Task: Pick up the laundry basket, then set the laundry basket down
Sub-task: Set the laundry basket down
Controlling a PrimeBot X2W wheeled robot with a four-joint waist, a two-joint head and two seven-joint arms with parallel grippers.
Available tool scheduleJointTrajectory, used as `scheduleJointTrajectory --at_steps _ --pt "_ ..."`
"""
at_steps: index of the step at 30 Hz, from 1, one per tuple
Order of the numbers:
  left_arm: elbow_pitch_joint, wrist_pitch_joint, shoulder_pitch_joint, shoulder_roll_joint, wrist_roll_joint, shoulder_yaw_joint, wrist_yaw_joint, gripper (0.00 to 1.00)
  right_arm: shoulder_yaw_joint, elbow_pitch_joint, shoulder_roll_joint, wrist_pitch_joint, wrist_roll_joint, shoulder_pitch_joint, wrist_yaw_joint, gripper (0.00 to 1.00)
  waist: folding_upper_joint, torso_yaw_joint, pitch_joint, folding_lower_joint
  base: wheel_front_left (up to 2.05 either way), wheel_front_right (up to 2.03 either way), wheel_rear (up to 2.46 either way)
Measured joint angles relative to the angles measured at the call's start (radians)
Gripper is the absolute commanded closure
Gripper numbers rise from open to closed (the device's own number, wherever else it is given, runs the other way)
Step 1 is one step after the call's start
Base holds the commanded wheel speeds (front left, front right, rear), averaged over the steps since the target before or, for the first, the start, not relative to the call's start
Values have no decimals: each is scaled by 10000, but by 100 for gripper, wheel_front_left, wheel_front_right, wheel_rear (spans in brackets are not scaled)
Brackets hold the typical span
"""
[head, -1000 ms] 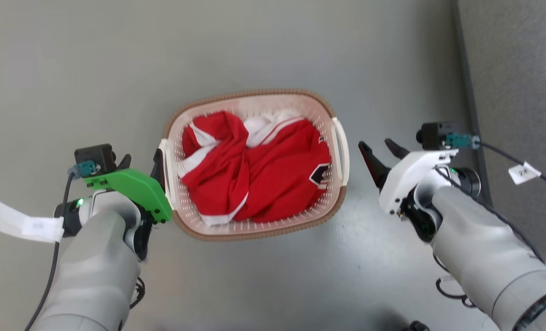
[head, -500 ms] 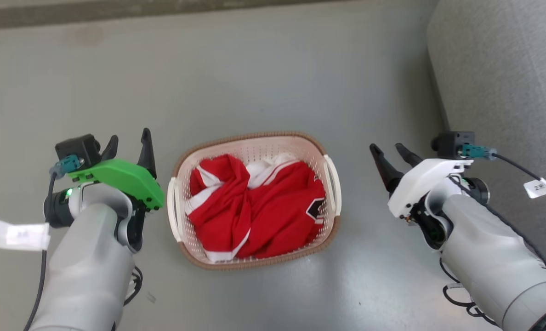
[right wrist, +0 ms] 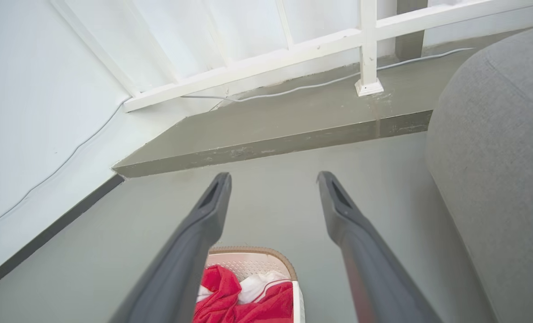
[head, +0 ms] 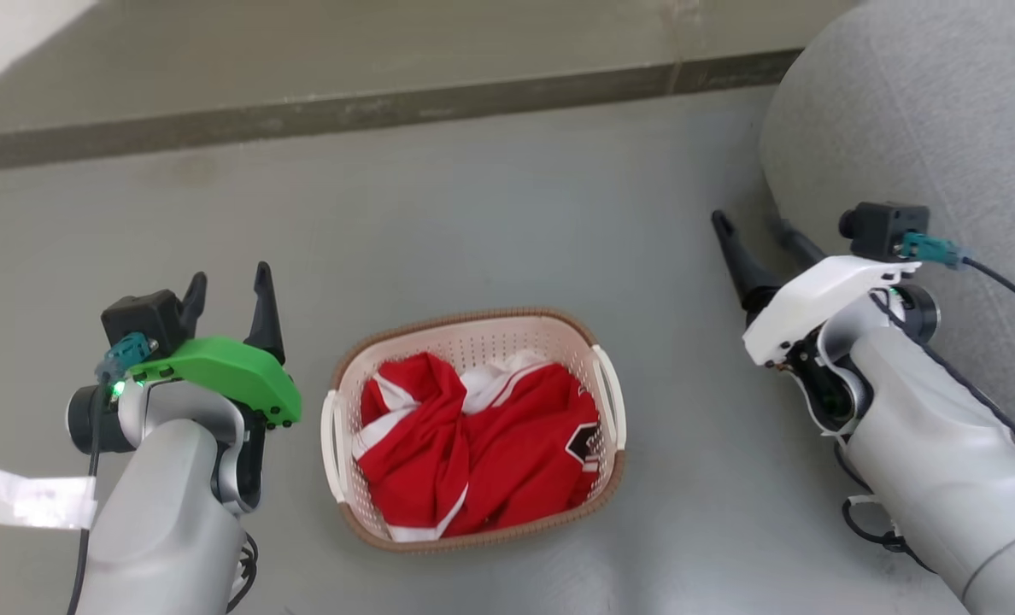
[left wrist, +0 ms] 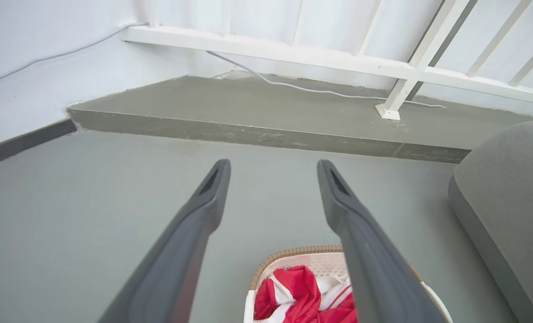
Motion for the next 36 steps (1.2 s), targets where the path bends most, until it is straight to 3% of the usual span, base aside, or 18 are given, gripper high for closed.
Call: scheduleJointTrajectory --at_steps 16,36 --pt "-2805 -2 1371 257 1051 464 531 0 -1384 -2849 -562 -29 -1923 1047 -938 0 0 -61 -1091 0 0 0 0" --pt "-4604 0 4334 205 1465 1097 825 0 -2067 -4897 -633 -31 -3087 3873 -1632 0 0 -71 -2091 0 0 0 0"
